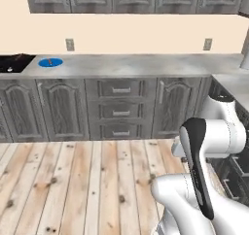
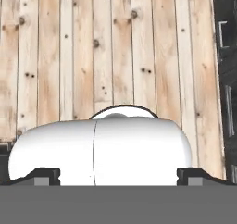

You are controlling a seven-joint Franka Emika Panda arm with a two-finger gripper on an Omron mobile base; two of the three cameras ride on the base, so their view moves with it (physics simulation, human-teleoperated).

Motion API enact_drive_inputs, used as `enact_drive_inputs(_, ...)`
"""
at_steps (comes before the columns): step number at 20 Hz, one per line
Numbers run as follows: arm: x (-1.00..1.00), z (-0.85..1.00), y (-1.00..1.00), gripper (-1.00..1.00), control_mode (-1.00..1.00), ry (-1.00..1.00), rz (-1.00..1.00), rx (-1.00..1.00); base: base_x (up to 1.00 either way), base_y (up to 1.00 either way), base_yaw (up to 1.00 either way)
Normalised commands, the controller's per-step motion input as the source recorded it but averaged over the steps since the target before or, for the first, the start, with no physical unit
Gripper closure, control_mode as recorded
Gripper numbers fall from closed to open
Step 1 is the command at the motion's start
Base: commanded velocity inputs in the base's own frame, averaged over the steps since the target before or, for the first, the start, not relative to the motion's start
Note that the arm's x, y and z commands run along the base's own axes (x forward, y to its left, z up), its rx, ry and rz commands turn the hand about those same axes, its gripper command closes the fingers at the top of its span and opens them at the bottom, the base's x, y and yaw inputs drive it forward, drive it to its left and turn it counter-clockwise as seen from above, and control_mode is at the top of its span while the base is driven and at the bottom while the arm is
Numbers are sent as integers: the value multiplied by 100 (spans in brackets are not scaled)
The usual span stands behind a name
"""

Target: Place the cold items (eggplant and cucumber) from the fridge in one tupperware on the dining counter. Place the warm items (hot dog and kebab skewer) in the stove area in another tupperware.

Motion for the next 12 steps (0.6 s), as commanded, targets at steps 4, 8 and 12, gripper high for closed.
enact_drive_inputs(4, 0, 0, 0, -100, 100, 0, 0, 0, 100, 19, 22)
enact_drive_inputs(8, 0, 0, 0, -100, 100, 0, 0, 0, 100, 42, 13)
enact_drive_inputs(12, 0, 0, 0, -100, 100, 0, 0, 0, 100, 62, 9)
